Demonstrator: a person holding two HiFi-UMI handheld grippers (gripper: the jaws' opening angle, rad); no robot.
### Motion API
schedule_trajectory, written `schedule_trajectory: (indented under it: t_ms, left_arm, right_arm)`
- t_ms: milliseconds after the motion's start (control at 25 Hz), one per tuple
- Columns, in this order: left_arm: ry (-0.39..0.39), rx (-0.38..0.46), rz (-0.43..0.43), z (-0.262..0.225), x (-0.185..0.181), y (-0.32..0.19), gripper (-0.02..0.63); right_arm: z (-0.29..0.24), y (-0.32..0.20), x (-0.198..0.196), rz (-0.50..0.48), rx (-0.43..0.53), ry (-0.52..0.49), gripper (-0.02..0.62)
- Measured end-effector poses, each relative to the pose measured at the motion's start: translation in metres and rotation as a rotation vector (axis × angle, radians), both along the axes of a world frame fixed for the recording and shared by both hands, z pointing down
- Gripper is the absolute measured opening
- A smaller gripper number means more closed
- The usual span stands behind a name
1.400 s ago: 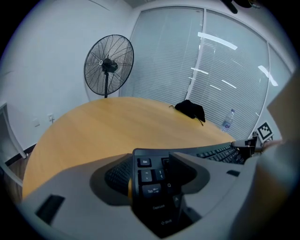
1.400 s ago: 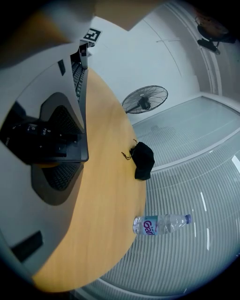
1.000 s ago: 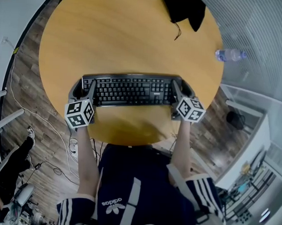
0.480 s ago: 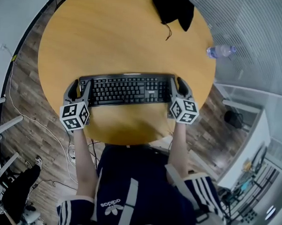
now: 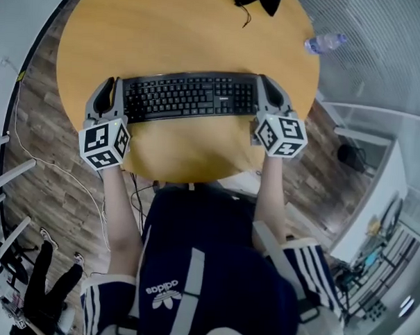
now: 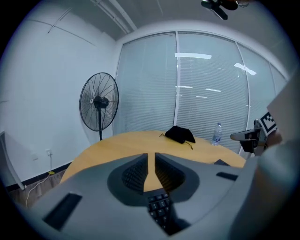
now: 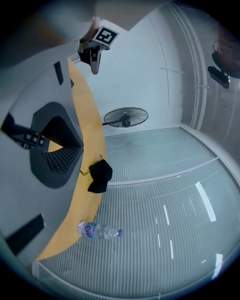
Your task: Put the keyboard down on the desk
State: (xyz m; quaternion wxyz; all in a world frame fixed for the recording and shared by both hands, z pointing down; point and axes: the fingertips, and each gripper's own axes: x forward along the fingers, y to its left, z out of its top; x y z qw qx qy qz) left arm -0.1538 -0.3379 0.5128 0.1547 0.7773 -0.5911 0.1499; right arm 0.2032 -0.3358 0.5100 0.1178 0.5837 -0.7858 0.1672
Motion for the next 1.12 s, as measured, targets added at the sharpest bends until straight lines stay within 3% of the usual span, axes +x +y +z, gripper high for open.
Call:
schedule_trajectory:
  t_ms: [200,360,640,880,1120]
  left_arm:
    - [-0.041,0.097,0.023,-0.048,0.014,0.012,0.003]
    - [0.039,0.148,0.001,-0.089,0.022,0.026,0.003]
    - [0.085,0.322,0.022,-0.173,0.035,0.045,0.002]
    - [0.100,0.377,0.069,-0.208,0.050,0.074,0.002]
    - [0.107,0.418,0.077,-0.229,0.049,0.103,0.002]
  right_arm:
    - [-0.051,0.016,-0.002,-0.004,0.087,0.027,0.003]
    - [-0.087,0.035,-0.002,-0.003,0.146,-0.011,0.003]
    - [-0.145,0.064,-0.017,-0.044,0.236,-0.082,0.003]
    - [-0.186,0.095,-0.038,-0.095,0.327,-0.047,0.003]
    - [-0.207,0.118,-0.047,-0.100,0.354,-0.041,0.003]
